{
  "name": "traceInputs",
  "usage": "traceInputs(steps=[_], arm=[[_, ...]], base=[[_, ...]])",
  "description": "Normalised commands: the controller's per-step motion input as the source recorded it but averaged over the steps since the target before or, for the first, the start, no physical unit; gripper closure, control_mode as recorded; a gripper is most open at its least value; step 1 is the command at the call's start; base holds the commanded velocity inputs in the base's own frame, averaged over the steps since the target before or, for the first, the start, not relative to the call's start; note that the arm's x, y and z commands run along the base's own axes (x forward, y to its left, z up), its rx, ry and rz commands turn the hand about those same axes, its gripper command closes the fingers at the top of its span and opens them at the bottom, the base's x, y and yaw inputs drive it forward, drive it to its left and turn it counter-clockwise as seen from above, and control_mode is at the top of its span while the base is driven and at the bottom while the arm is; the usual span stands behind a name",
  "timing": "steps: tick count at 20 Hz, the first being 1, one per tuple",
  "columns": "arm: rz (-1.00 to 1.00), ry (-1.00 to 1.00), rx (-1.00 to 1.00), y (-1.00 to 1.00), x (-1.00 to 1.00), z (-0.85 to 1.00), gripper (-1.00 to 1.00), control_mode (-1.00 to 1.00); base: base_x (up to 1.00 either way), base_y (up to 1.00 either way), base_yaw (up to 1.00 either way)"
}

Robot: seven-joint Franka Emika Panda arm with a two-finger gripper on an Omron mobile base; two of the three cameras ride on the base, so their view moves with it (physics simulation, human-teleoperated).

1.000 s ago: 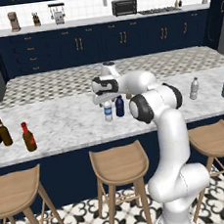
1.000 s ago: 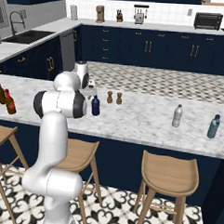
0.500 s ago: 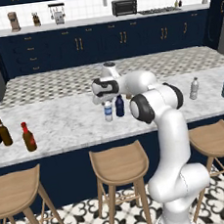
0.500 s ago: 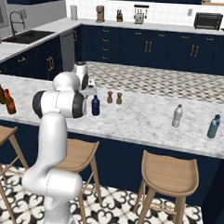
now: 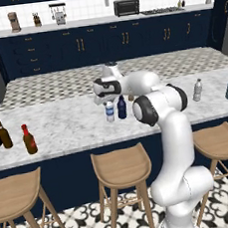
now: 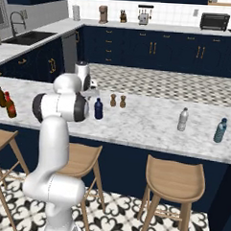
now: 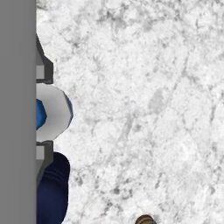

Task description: Move the plastic bottles in the middle to the plastics group, and the glass bottles in the middle to the glass group.

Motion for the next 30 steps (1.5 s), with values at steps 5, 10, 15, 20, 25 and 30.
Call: traceInputs(steps=[5, 10, 15, 20, 25, 30], arm=[[0.03, 0.03, 0.0, 0.0, -0.63, 0.27, 1.0, -1.0], [0.01, 0.0, 0.0, -0.31, -1.0, -0.06, 1.0, -1.0], [0.0, -0.09, 0.03, -0.79, -0.86, -0.08, 1.0, -1.0], [-0.01, -0.13, 0.04, -1.0, -0.37, 0.0, 1.0, -1.0], [0.0, -0.02, 0.03, -1.0, 0.01, 0.04, 1.0, -1.0], [0.0, 0.1, 0.0, -1.0, 0.28, 0.21, 1.0, -1.0]], base=[[0.0, 0.0, 0.0], [0.0, 0.0, 0.0], [0.0, 0.0, 0.0], [0.0, 0.0, 0.0], [0.0, 0.0, 0.0], [0.0, 0.0, 0.0]])
